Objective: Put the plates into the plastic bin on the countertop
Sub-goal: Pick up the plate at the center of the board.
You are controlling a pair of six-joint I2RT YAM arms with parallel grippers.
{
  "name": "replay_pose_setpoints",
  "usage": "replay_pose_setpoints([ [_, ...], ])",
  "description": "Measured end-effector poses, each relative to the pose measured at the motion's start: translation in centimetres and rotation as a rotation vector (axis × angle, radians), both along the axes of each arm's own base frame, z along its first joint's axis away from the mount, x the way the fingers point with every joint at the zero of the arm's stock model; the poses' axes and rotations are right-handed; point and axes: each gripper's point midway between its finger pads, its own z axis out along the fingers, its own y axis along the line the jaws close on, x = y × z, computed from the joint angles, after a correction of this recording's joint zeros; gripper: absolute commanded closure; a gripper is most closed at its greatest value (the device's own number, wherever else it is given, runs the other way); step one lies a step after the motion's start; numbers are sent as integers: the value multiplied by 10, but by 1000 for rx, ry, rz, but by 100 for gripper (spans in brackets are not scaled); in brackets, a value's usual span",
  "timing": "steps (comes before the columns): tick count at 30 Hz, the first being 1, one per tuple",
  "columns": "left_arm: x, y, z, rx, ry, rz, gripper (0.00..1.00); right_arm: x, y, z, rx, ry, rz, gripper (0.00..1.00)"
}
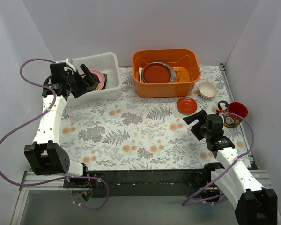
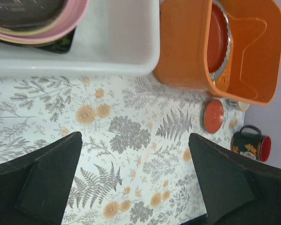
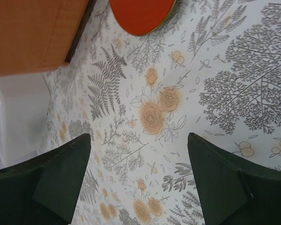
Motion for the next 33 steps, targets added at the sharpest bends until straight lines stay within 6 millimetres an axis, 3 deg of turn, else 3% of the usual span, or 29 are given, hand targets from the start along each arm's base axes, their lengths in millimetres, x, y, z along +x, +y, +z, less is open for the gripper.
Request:
replay_pose_setpoints([
  [5,-16,-27,-15,-28,26,-88,2,0,-8,-31,60,59,-121,12],
  [10,-30,-49,-2,-46,-20,-163,2,2,-7,-54,114,101,-172,12],
  [16,-40,-57,15,-66,-82,-214,2,21,-12,-47,117,32,-214,12],
  [21,-43,-61,12,-81,-83,-236,2,36,-15,-40,149,-26,-256,15],
  [25,-45,-63,7,-88,-73,-245,2,36,-15,-55,185,-4,-291,16],
  [33,-49,-64,9,-94,-81,-256,2,54,-12,-56,271,-11,-344,21],
])
